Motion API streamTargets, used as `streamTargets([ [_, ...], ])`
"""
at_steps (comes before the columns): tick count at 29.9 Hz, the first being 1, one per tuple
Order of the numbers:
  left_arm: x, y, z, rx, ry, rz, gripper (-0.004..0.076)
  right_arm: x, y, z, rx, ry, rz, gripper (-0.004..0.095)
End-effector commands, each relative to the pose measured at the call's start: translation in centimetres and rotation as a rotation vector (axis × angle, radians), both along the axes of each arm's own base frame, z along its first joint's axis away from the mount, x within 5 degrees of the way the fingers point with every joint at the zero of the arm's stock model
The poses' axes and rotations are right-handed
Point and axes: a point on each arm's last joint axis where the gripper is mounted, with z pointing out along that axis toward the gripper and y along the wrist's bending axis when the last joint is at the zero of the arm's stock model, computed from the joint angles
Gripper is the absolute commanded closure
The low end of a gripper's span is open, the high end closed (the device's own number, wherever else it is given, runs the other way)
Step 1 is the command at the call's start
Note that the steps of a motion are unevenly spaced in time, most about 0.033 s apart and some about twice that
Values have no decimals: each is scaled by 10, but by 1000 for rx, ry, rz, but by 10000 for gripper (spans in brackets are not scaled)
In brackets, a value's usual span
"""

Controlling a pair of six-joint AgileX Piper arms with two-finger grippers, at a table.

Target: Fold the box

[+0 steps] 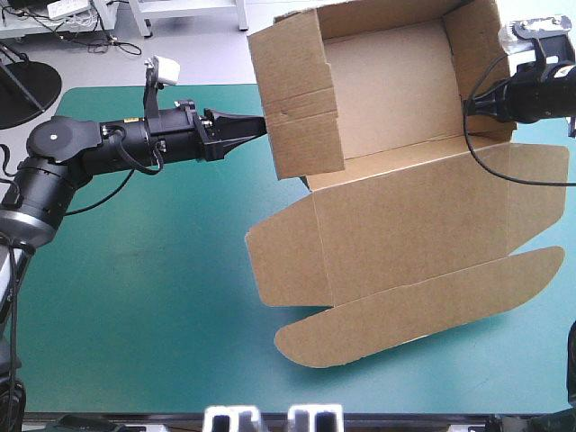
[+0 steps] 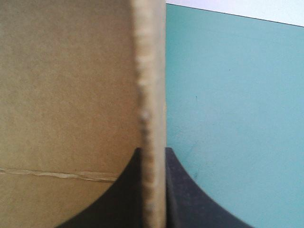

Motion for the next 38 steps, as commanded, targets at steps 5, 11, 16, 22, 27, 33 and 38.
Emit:
streamTargets([
  [5, -14, 0, 29, -157, -50, -32, 583, -14, 7, 27, 63, -114, 5, 928],
  [11, -14, 0, 29, -155, -51, -31, 413, -13, 10, 28, 74, -126, 15, 928],
  [16, -13, 1, 30, -162, -47, -20, 282, -12, 11, 30, 100, -142, -3, 926],
  [22, -6, 4, 31, -174, -48, 69, 279, -8, 22, 32, 90, -175, -14, 926],
  [27, -4, 6, 33, -92, -48, 119, 278, -3, 41, 31, 30, -208, -40, 926],
  [33, 0, 14, 41, 27, -38, 249, 279, 8, 65, 23, 21, -202, -58, 926],
  [38, 4, 24, 38, 160, -15, 363, 279, 19, 88, 17, 82, -205, -45, 926],
])
